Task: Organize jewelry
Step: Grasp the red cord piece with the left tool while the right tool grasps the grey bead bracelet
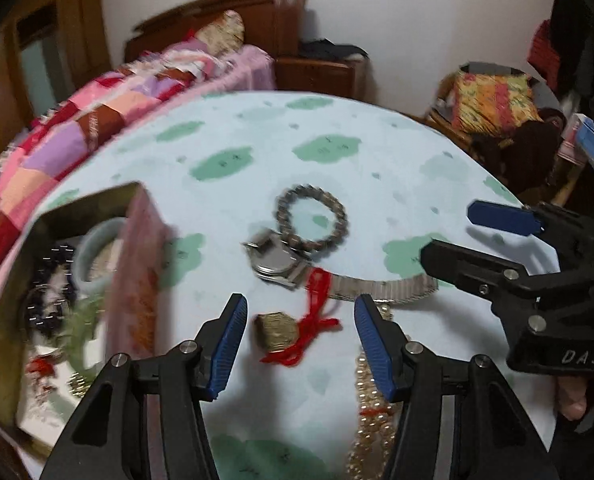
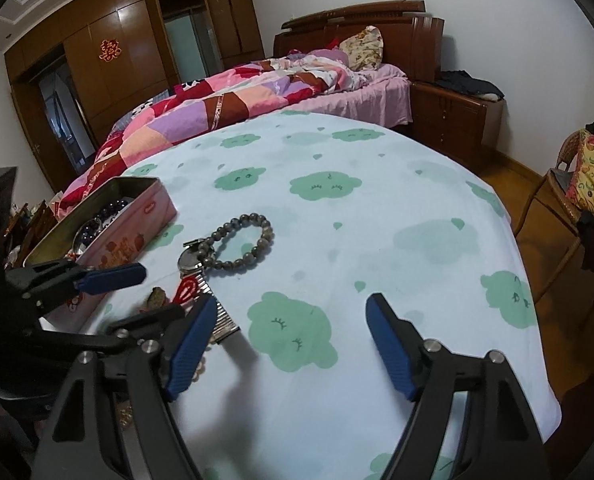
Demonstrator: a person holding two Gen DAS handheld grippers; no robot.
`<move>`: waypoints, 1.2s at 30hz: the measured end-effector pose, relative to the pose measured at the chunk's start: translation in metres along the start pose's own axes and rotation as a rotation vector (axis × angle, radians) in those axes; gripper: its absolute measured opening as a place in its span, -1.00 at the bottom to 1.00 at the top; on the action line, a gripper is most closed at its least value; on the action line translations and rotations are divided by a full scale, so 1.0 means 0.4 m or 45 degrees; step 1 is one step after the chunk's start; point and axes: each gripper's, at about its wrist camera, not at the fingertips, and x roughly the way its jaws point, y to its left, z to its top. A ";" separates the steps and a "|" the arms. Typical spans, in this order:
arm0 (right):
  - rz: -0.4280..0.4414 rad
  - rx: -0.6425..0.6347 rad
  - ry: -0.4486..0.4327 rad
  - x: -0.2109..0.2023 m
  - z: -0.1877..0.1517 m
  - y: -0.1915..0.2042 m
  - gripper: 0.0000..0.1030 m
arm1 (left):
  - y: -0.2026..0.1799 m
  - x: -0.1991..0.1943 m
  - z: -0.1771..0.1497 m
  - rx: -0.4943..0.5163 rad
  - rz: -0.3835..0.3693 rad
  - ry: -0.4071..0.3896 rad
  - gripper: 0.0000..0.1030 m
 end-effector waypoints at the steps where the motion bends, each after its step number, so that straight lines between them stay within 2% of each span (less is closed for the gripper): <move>1: -0.001 -0.001 0.000 0.000 -0.001 0.001 0.52 | 0.002 0.009 0.000 -0.007 -0.005 0.019 -0.08; 2: -0.002 -0.002 0.001 0.001 -0.001 0.002 0.52 | 0.005 0.013 0.000 -0.012 0.002 0.027 -0.09; 4: 0.001 -0.001 0.000 -0.001 -0.001 0.000 0.52 | 0.009 0.015 0.002 -0.013 -0.028 0.032 -0.60; 6: 0.002 -0.002 -0.001 0.000 -0.001 0.003 0.52 | 0.015 0.012 0.002 -0.010 -0.029 0.028 -0.87; 8: 0.006 -0.012 0.000 0.001 0.001 0.008 0.52 | 0.024 0.004 -0.001 -0.026 -0.036 0.013 -0.94; 14: 0.003 -0.059 0.002 0.000 0.026 0.024 0.45 | 0.066 -0.043 0.018 -0.082 0.007 -0.089 -0.96; 17: 0.009 -0.098 0.041 0.022 0.058 0.039 0.42 | 0.087 -0.063 0.036 -0.096 0.025 -0.129 -0.96; 20: -0.015 -0.168 0.085 0.054 0.085 0.060 0.31 | 0.104 -0.069 0.050 -0.116 0.040 -0.156 -0.96; 22: -0.022 -0.196 0.113 0.077 0.101 0.068 0.10 | 0.113 -0.067 0.056 -0.131 0.050 -0.171 -0.96; 29: -0.074 -0.235 0.228 0.174 0.122 0.075 -0.16 | 0.119 -0.052 0.064 -0.145 0.076 -0.191 -0.96; 31: -0.070 -0.229 0.248 0.192 0.114 0.073 -0.36 | 0.121 -0.049 0.066 -0.150 0.085 -0.203 -0.96; 32: -0.077 -0.236 0.239 0.190 0.113 0.075 -0.36 | 0.122 -0.047 0.066 -0.153 0.087 -0.206 -0.96; 33: -0.085 -0.248 0.241 0.187 0.112 0.078 -0.44 | 0.124 -0.044 0.066 -0.157 0.088 -0.207 -0.96; 34: -0.078 -0.255 0.243 0.186 0.112 0.081 -0.65 | 0.126 -0.043 0.065 -0.164 0.089 -0.210 -0.96; 36: -0.073 -0.271 0.234 0.179 0.107 0.084 -0.76 | 0.129 -0.039 0.061 -0.176 0.089 -0.214 -0.96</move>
